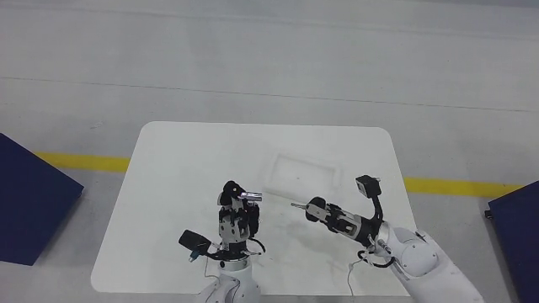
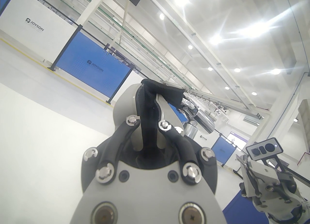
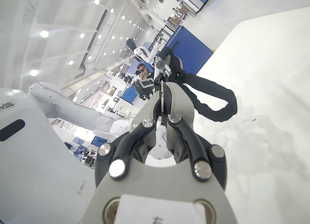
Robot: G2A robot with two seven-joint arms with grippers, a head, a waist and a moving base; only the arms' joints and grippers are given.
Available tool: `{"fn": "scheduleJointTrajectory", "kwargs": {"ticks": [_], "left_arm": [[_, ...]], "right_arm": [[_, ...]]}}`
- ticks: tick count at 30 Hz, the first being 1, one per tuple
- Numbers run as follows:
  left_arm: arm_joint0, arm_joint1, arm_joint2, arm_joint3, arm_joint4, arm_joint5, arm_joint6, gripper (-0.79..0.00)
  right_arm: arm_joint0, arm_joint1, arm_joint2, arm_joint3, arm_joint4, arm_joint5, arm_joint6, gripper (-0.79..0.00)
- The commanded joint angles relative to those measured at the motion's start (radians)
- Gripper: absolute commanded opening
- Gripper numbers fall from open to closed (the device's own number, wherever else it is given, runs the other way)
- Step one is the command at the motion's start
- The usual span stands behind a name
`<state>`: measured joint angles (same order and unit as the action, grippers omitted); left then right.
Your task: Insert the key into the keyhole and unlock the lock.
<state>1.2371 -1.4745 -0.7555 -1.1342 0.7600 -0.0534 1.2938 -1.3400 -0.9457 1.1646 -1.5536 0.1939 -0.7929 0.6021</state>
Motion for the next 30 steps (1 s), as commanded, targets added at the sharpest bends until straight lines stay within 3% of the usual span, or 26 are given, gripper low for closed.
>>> {"fn": "scheduleJointTrajectory", "kwargs": {"ticks": [1, 6, 20, 30], "left_arm": [[-0.003, -0.014, 0.004, 0.016, -0.016, 0.015, 0.013, -0.785], [-0.012, -0.039, 0.012, 0.043, -0.04, 0.017, 0.03, -0.785], [-0.012, -0.039, 0.012, 0.043, -0.04, 0.017, 0.03, -0.785], [-0.012, -0.039, 0.012, 0.043, -0.04, 0.017, 0.03, -0.785]], "right_arm": [[0.005, -0.003, -0.007, -0.006, 0.0, 0.023, 0.0, -0.785], [0.016, -0.009, -0.027, -0.015, -0.011, 0.063, 0.005, -0.785], [0.018, -0.011, -0.03, -0.021, -0.014, 0.086, 0.004, -0.785], [0.124, -0.021, -0.065, -0.011, 0.108, 0.235, 0.177, -0.785]]}}
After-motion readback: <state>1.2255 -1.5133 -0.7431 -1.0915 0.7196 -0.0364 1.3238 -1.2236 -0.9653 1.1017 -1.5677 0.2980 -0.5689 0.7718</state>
